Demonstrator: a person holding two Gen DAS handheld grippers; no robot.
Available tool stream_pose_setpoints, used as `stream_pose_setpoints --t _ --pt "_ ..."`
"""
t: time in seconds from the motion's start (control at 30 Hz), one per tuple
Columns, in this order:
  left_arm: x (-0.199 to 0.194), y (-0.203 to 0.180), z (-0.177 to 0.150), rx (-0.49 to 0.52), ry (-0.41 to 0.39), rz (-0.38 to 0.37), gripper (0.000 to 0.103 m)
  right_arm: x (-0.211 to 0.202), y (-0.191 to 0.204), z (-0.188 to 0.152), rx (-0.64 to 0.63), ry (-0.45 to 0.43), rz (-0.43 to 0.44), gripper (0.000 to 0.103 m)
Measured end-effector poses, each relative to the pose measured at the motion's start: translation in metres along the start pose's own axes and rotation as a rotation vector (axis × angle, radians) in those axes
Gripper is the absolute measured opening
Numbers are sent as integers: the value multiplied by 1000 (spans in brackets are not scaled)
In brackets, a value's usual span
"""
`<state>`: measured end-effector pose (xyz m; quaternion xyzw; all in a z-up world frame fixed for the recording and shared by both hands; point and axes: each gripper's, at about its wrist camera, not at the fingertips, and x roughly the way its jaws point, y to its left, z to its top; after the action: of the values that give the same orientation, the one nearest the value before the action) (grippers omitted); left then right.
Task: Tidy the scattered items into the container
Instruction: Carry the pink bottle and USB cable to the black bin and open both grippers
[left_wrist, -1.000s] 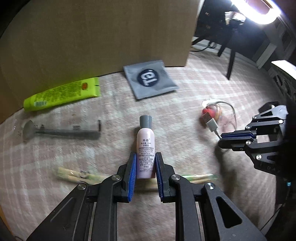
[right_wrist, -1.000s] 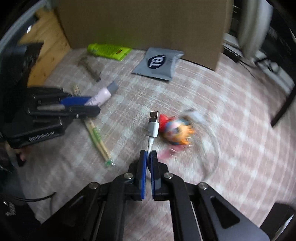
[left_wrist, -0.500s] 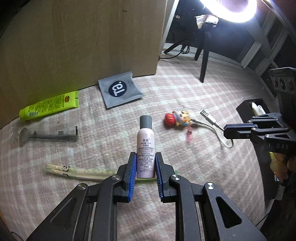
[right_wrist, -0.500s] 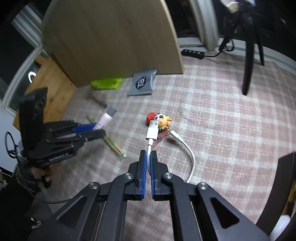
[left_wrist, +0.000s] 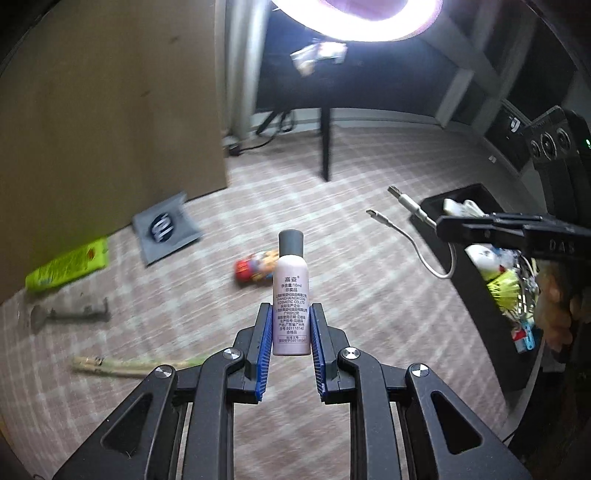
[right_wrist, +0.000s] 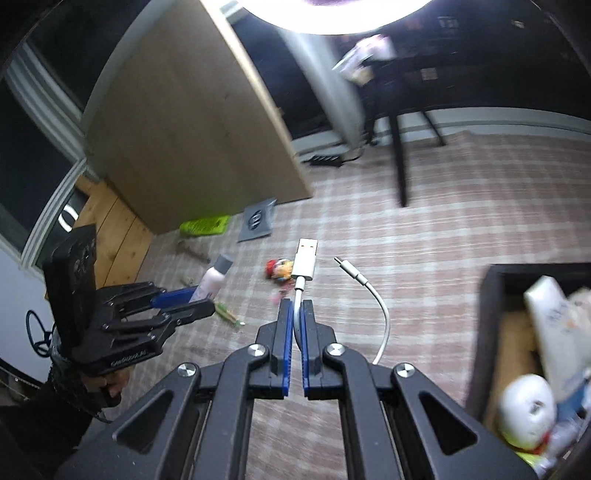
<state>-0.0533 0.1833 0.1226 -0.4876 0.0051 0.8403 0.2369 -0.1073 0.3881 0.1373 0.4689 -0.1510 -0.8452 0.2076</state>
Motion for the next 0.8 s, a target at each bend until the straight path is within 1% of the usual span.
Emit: stream_pose_setpoints --t 0.13,0.33,0.43,0.5,0.6,0.8 --pt "-4 -36 11 57 -22 -22 18 -36 -20 -7 27 -49 -57 4" --pt "-6 -94 25 157 -47 -74 18 -91 -55 -21 79 -117 -153 4" --pt "-6 -123 31 198 -56 -106 18 -113 -70 -28 102 -143 -188 4" --pt "-6 -142 35 228 -60 -126 18 -130 -80 -35 114 -160 -228 4" --pt "-3 -166 39 265 -59 -154 18 -152 -97 -44 144 -186 -269 4" --pt "8 -214 42 319 -29 -224 18 -191 -130 -69 215 -224 -363 4"
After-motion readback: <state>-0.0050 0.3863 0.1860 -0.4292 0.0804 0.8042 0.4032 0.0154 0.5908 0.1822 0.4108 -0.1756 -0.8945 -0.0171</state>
